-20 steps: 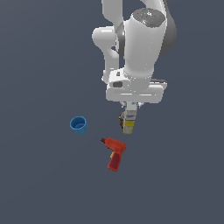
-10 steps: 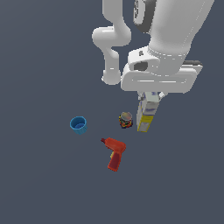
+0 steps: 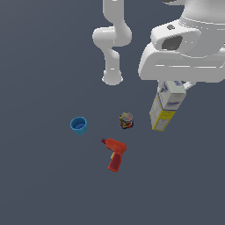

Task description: Pick up a designated object from a clutter of objects.

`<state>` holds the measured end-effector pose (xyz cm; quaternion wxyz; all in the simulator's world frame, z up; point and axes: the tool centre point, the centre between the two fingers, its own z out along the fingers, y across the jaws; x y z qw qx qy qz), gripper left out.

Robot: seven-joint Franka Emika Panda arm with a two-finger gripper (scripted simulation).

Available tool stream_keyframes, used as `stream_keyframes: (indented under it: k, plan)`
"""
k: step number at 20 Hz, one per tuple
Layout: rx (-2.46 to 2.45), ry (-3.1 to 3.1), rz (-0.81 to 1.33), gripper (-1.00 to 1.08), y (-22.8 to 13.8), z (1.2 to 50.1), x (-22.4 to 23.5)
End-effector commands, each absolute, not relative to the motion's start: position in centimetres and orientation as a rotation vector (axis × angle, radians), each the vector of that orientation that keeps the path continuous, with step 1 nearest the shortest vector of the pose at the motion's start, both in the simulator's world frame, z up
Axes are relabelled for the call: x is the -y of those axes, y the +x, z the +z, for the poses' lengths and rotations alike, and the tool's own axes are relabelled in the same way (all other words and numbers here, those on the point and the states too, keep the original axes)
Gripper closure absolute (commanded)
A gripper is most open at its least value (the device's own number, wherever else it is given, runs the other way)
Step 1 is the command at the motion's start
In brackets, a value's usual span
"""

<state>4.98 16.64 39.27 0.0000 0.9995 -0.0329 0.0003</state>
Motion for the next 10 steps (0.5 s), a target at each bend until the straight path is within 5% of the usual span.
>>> stream_keyframes:
  k: [1,10]
  plan:
    - [0.105,3.140,0.000,1.08,5.5,40.6,-17.4]
    - [0.106,3.140,0.000,1.08,7.3,44.4,-20.0]
